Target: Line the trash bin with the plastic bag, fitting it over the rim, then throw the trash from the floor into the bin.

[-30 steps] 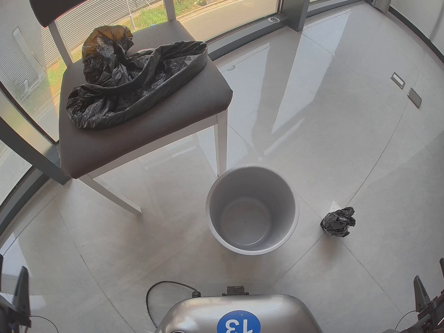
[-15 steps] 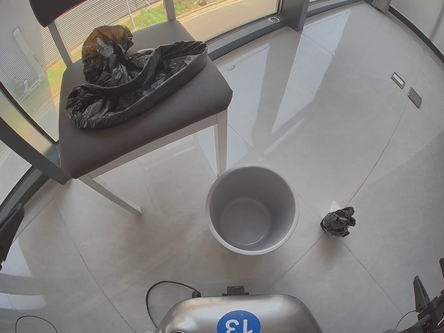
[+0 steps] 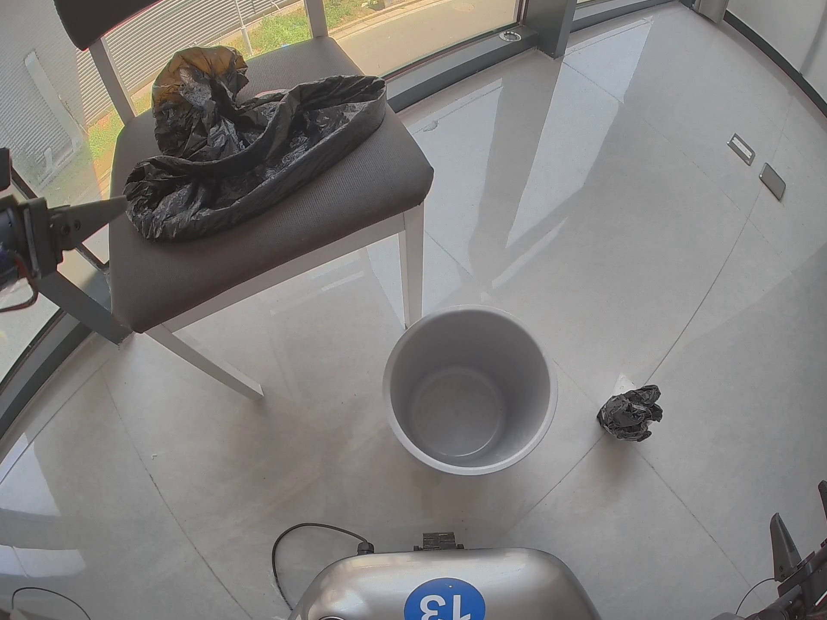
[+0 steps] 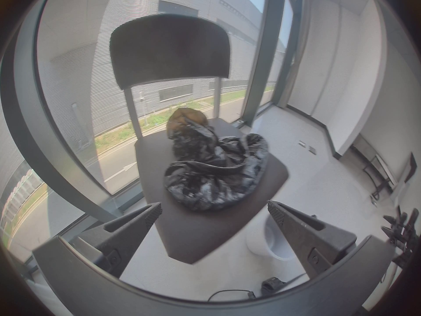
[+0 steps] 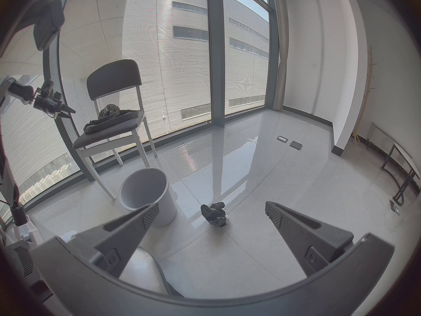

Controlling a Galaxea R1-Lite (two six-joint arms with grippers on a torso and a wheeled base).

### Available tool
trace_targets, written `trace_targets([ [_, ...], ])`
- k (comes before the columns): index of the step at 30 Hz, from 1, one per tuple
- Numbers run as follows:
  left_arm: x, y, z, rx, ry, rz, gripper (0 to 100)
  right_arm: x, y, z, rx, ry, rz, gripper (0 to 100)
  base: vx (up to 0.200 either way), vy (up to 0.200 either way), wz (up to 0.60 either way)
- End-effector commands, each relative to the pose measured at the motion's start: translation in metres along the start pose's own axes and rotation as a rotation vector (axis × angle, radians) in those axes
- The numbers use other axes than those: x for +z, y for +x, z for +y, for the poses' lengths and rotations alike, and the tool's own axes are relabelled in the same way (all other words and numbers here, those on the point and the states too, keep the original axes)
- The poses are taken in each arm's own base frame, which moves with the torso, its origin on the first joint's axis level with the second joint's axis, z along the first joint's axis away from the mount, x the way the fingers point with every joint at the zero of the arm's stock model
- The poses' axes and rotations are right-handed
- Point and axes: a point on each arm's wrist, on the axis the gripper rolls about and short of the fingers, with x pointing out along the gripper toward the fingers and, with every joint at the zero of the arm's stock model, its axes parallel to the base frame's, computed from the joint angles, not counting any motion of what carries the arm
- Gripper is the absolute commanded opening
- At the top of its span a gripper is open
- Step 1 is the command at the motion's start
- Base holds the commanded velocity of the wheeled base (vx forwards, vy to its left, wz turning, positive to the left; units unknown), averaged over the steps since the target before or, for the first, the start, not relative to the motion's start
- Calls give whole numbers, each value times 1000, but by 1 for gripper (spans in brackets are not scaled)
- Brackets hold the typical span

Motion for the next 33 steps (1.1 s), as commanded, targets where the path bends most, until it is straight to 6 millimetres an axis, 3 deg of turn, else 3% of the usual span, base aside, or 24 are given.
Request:
trace_targets([
  [1,1,52,33,92,-50,77,100,-4,1,0,1,1,17,100,0,0,0],
  [12,7,79,59,151,-98,64,100,-5,1,0,1,1,11,100,0,0,0],
  [19,17,101,65,141,-122,2,100,-5,1,0,0,1,7,100,0,0,0],
  [33,11,128,70,129,-127,17,100,-5,1,0,0,2,6,100,0,0,0],
])
